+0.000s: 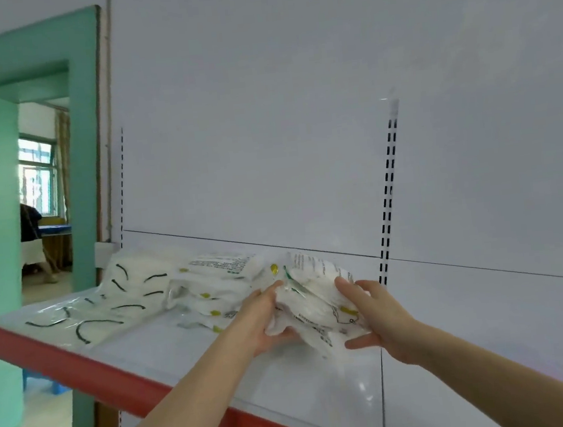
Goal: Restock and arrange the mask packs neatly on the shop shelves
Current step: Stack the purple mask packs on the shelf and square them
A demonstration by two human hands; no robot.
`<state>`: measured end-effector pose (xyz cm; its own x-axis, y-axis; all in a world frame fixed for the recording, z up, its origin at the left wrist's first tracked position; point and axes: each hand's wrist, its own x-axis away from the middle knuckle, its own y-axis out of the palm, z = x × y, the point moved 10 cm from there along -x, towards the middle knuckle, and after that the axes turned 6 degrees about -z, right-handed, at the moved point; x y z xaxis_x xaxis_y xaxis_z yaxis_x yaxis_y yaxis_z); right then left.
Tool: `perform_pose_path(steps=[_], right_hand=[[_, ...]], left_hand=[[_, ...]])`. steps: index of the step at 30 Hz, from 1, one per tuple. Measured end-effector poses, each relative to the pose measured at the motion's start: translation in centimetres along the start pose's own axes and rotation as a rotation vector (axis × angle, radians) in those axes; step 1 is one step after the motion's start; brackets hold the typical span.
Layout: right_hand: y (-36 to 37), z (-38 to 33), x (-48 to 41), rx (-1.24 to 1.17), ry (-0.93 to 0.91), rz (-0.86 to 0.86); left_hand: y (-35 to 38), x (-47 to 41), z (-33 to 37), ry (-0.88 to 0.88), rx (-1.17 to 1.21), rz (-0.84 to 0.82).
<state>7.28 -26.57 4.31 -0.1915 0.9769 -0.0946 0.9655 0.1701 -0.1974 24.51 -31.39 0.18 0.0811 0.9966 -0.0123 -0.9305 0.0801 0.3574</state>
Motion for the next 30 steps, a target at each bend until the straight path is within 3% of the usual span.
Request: perform_pose_path(steps=[6, 9, 12, 15, 20, 30], right_hand=[[1.9, 3.2, -1.1, 0.218, 0.078, -0.063], [2.1, 3.4, -1.3, 0.314, 0.075, -0.012], [2.6, 3.3, -1.4, 0.394, 0.067, 0.045], [3.5, 3.1, -1.2, 0.468, 0.031, 0.072], [3.9, 3.3, -1.7, 0.484, 0.046, 0.147], [4.5, 3.1, -5.0, 0.430, 0.125, 0.198]], left_hand=[[-3.2, -0.6, -0.1, -0.020, -0.364, 0.012], [-3.2, 2.3, 2.4, 0.106, -0.876, 0.034], [-1.2, 6.3, 4.0, 0.322, -1.257, -0.071], [-0.3, 6.7, 2.3, 0.402, -1.473, -0.240], [0.8, 3.6, 0.9, 0.438, -1.430, -0.368], [-0.7, -1.5, 0.5, 0.422, -1.387, -0.322]])
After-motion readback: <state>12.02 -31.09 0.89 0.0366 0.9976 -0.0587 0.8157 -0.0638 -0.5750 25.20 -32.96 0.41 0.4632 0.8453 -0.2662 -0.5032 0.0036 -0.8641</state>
